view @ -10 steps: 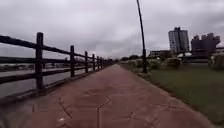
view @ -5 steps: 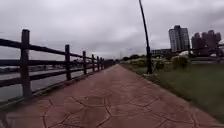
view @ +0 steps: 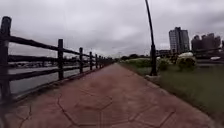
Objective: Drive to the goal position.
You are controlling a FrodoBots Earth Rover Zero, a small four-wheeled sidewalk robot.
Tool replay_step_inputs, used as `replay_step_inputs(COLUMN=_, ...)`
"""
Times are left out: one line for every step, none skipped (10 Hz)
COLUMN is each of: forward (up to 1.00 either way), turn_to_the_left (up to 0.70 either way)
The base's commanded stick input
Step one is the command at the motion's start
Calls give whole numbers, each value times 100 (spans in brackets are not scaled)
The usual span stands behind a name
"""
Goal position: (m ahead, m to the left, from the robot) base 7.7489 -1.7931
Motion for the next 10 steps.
replay_step_inputs(forward=100, turn_to_the_left=0)
replay_step_inputs(forward=100, turn_to_the_left=0)
replay_step_inputs(forward=100, turn_to_the_left=0)
replay_step_inputs(forward=100, turn_to_the_left=0)
replay_step_inputs(forward=100, turn_to_the_left=0)
replay_step_inputs(forward=100, turn_to_the_left=0)
replay_step_inputs(forward=100, turn_to_the_left=0)
replay_step_inputs(forward=100, turn_to_the_left=0)
replay_step_inputs(forward=100, turn_to_the_left=0)
replay_step_inputs(forward=100, turn_to_the_left=0)
